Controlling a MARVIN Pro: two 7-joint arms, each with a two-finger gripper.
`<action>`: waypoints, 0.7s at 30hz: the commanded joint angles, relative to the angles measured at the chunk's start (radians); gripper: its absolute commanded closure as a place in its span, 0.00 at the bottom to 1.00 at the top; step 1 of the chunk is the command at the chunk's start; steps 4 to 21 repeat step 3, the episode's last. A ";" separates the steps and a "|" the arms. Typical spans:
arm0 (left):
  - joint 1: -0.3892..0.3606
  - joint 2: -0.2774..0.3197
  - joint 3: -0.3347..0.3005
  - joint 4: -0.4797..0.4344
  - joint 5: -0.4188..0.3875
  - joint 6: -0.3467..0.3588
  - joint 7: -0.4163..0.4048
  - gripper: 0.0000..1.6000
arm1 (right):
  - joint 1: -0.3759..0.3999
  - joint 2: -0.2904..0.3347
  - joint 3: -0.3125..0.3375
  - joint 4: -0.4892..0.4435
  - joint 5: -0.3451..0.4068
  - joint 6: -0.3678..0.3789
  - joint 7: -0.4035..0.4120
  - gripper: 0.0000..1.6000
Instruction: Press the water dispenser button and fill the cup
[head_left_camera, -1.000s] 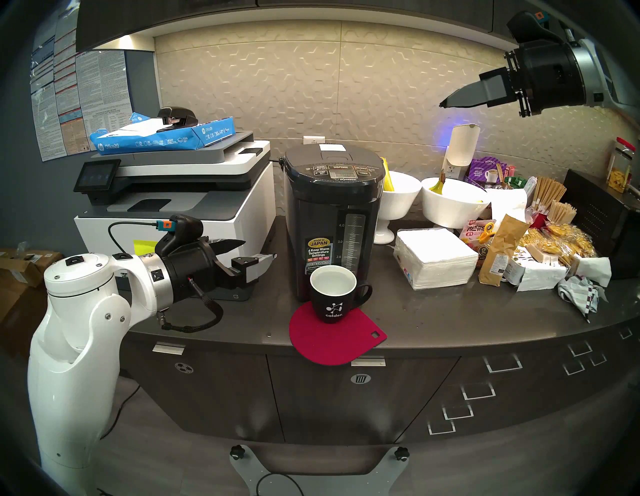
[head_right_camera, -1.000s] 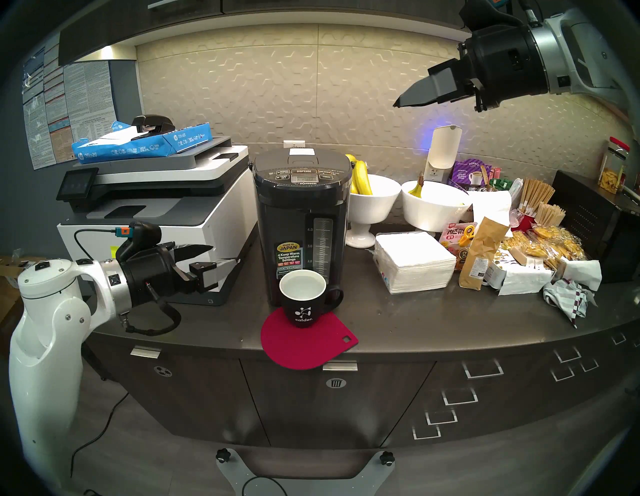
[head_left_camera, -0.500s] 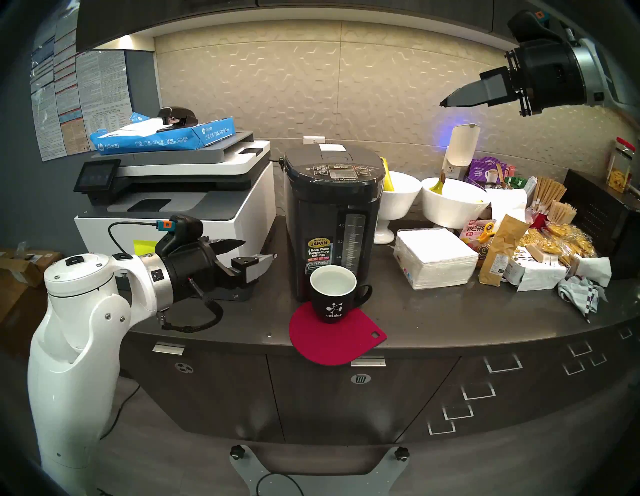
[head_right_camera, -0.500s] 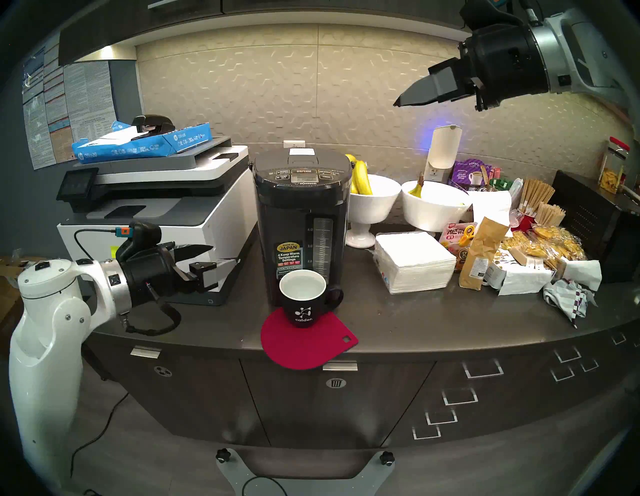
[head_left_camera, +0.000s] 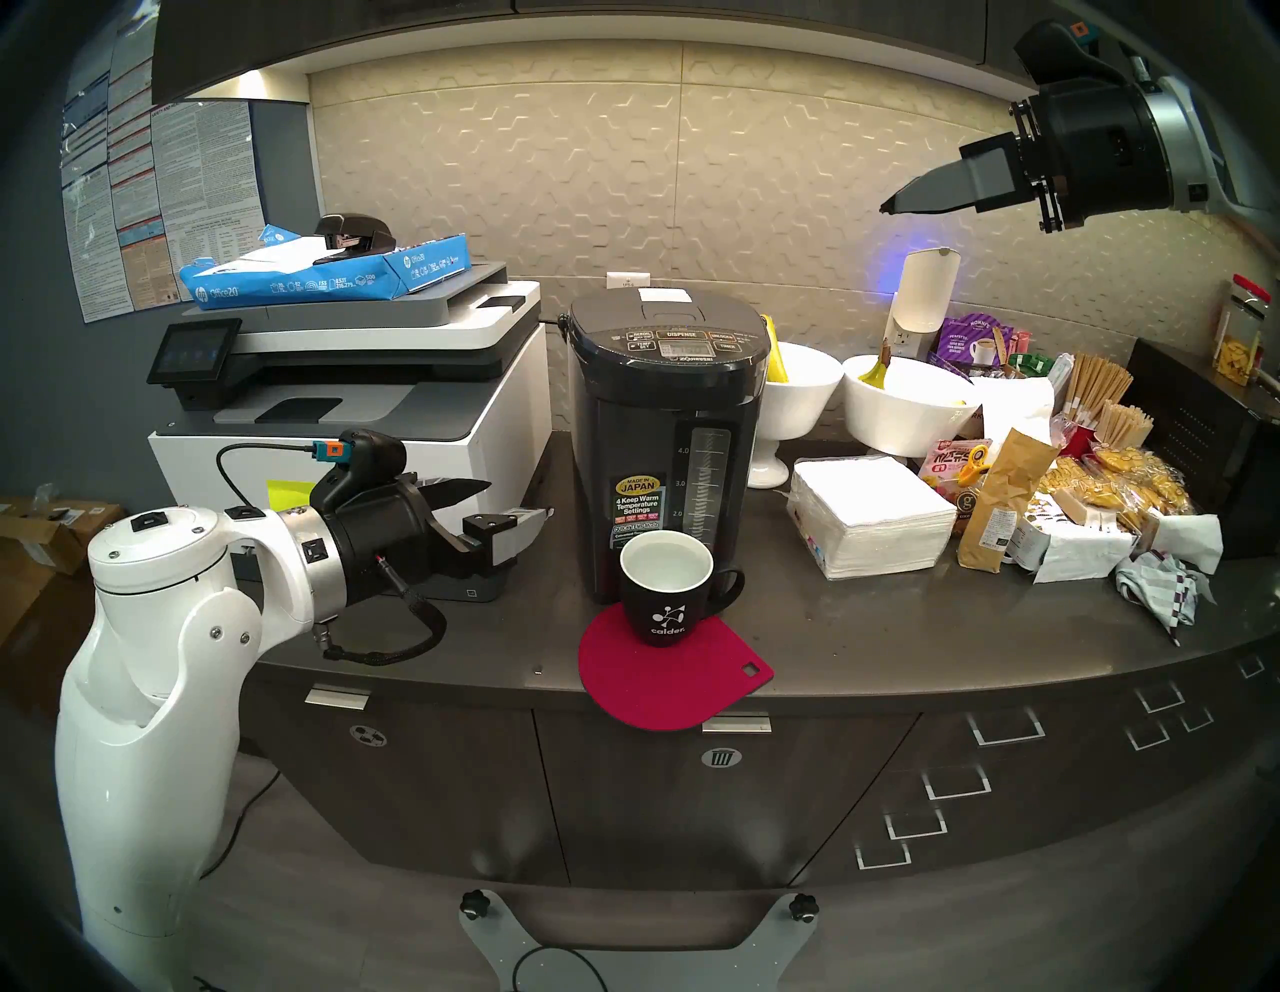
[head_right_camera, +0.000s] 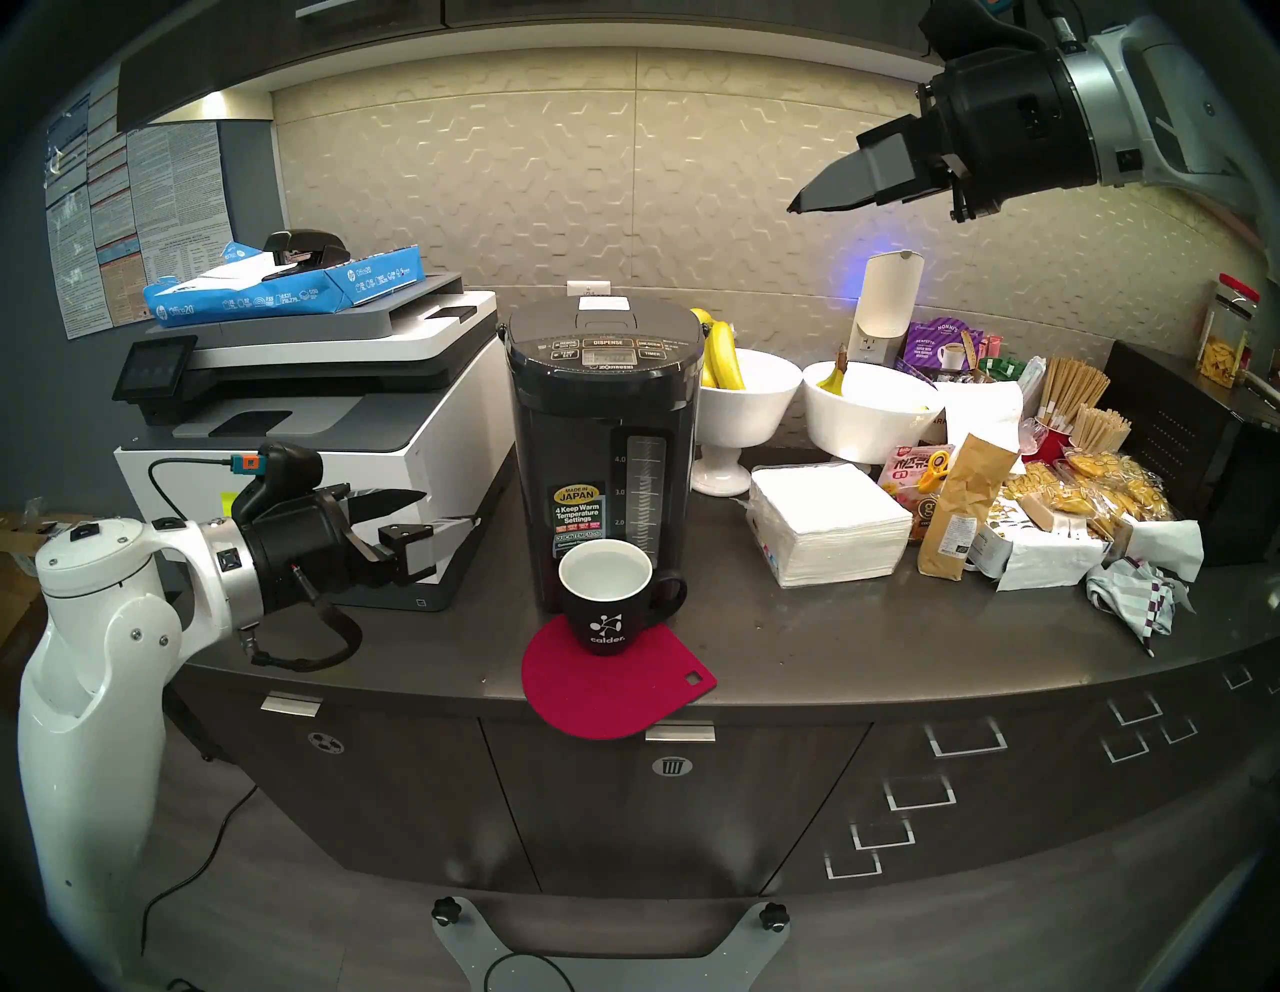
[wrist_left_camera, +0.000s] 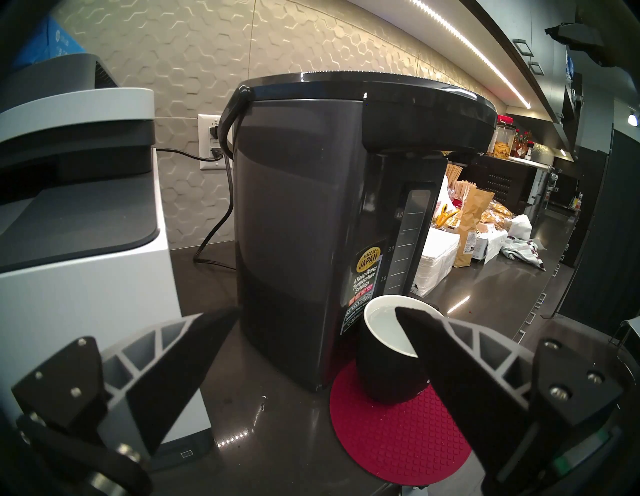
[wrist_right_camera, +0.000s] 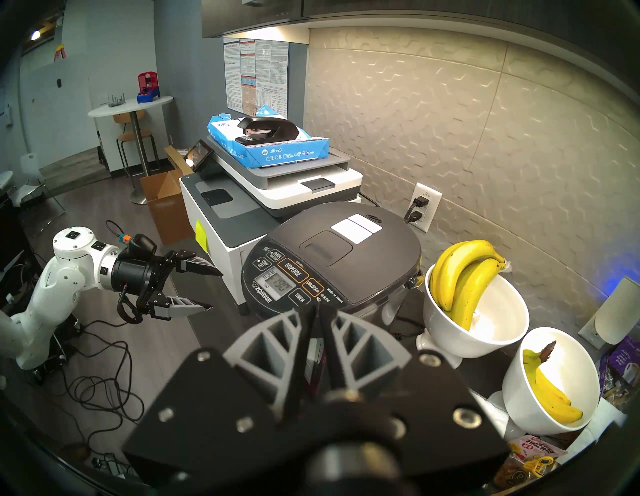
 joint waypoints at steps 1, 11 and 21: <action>0.000 0.000 -0.001 -0.011 0.000 0.000 0.000 0.00 | 0.023 0.002 0.003 0.006 0.002 -0.003 0.001 0.60; 0.000 0.000 -0.001 -0.011 0.000 0.000 0.000 0.00 | 0.023 0.002 0.003 0.006 0.002 -0.003 0.001 0.60; 0.000 0.000 -0.001 -0.011 0.000 0.000 0.000 0.00 | 0.023 0.002 0.003 0.006 0.002 -0.003 0.001 0.60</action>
